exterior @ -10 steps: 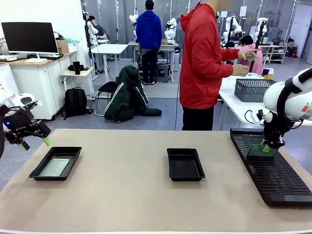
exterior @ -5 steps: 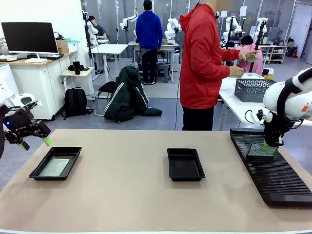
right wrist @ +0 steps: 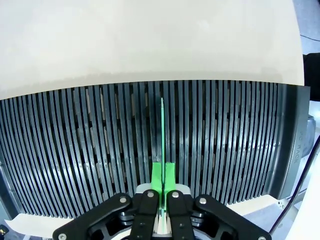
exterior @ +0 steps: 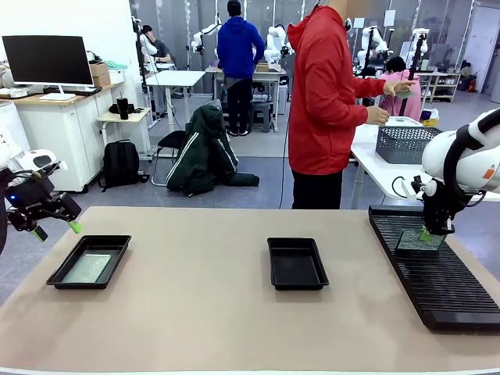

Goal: Inspect and transfer BCBs to ESD trays.
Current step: Pick up the Blank PCB from the PCB Rack and place it in the right ESD tray.

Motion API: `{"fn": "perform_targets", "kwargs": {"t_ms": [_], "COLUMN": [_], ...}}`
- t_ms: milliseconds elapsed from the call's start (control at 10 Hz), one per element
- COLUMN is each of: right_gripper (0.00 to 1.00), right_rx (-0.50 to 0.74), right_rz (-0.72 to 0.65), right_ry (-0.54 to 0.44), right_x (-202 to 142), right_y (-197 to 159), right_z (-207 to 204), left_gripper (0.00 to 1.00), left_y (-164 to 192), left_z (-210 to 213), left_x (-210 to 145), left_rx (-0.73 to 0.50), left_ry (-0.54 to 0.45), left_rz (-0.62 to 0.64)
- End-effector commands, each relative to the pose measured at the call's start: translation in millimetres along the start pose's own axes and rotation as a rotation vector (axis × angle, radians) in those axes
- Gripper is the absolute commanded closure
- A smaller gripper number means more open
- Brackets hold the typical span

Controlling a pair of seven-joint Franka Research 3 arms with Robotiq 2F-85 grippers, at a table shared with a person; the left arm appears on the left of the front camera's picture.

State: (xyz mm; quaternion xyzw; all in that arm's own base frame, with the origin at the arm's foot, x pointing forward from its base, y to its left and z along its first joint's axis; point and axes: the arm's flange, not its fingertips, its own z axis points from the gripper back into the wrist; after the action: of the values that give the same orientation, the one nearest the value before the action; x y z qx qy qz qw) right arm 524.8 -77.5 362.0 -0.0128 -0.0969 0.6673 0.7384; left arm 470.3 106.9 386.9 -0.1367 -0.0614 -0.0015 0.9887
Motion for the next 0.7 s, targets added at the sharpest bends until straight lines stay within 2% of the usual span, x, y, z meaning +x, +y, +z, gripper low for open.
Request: {"fn": "perform_targets", "kwargs": {"t_ms": [0, 400, 600], "right_gripper": [1.0, 0.98, 0.98], "right_rx": [-0.001, 0.0, -0.018], "right_rz": [0.0, 0.0, 0.002], "right_ry": [0.0, 0.0, 0.043], "right_x": [0, 0, 1], "right_y": [0, 0, 4], "right_z": [0, 0, 33], "left_gripper": [0.0, 0.0, 0.0], "left_y": [1, 1, 1], "left_z": [-1, -1, -1], "left_x": [0, 0, 0], "left_rx": [-0.003, -0.003, -0.003], "left_ry": [-0.009, -0.009, -0.009], "left_rz": [-0.002, -0.002, -0.002]}}
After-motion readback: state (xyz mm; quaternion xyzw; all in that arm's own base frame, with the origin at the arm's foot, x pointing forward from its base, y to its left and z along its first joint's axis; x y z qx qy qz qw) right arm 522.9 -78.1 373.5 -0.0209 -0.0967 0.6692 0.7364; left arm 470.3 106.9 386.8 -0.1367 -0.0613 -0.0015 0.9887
